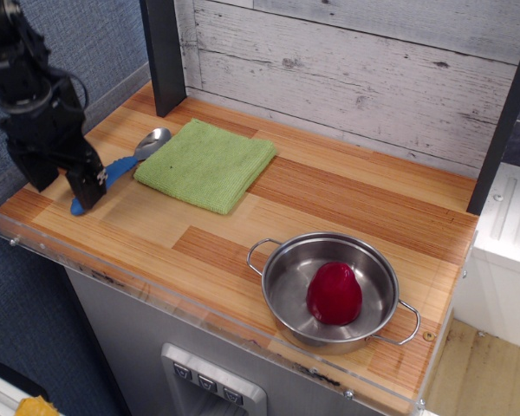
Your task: Move the green cloth in front of the silver pot and put the blue spoon on it.
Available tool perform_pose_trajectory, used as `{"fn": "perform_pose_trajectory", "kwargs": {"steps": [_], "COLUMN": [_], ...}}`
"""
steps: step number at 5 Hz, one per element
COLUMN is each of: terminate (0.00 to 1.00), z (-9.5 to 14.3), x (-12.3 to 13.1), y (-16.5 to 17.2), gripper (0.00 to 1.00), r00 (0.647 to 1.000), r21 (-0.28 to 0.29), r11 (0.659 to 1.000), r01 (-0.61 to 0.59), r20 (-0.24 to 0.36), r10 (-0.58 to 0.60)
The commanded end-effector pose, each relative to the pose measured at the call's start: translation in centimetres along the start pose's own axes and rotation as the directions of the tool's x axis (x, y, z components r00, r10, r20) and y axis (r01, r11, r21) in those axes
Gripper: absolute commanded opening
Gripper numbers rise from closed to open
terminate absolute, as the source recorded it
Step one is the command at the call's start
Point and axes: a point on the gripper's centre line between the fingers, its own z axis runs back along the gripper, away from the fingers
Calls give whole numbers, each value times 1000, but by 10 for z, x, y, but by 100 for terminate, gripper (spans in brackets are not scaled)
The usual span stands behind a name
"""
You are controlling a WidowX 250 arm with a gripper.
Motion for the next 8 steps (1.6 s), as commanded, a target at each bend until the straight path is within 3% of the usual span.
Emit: {"fn": "perform_pose_trajectory", "kwargs": {"steps": [1,2,3,4,6,7,8], "terminate": [0,0,0,0,0,0,0], "z": [-5,-11,-13,-7,55,86,100], "x": [8,12,15,19,16,11,33], "y": [15,11,5,-4,-15,-26,-61], "gripper": [100,100,0,0,0,0,0], "r00": [1000,1000,1000,1000,995,990,992], "r21": [27,10,5,12,45,82,67], "r11": [999,1000,1000,1000,999,994,997], "r01": [-17,-3,2,12,-16,-69,-39], "r20": [26,9,0,-7,104,125,122], "r10": [16,3,-2,-12,12,58,30]}}
